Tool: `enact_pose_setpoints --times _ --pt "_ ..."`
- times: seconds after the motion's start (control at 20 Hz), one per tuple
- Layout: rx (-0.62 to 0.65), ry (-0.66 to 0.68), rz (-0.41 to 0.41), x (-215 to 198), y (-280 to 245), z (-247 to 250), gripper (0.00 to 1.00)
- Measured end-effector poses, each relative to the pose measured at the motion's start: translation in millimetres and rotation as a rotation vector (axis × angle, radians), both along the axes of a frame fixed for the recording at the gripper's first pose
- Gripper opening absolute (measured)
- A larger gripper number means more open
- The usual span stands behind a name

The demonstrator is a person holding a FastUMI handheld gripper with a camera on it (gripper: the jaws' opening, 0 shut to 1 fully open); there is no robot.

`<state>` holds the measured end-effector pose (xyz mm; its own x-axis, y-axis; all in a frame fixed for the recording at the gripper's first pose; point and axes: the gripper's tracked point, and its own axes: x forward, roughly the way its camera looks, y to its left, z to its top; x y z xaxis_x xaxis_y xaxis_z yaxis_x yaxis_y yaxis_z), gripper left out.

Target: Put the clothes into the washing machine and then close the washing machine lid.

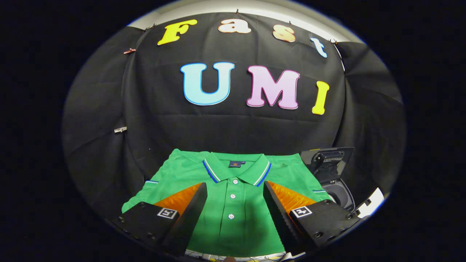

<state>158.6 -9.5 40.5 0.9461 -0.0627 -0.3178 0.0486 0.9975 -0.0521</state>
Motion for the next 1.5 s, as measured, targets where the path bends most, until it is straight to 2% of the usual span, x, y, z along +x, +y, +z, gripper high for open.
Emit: enact_pose_setpoints --times 0.25,0.45,0.9,1.0,1.2,1.3,1.4,1.5 --pt "0.015 0.226 -0.035 26 -12 -30 0.98" --pt "0.033 0.368 -0.026 37 -16 -52 0.98" --pt "0.053 0.545 -0.076 43 -18 -54 0.98" --pt "0.053 0.548 -0.076 46 -17 -52 0.82" --pt "0.052 0.534 -0.064 54 -19 -54 0.37" --pt "0.054 0.521 -0.074 56 -21 -49 0.37" --pt "0.052 0.507 -0.046 57 -20 -52 0.07" --pt "0.082 0.472 -0.052 58 -21 -50 0.07"
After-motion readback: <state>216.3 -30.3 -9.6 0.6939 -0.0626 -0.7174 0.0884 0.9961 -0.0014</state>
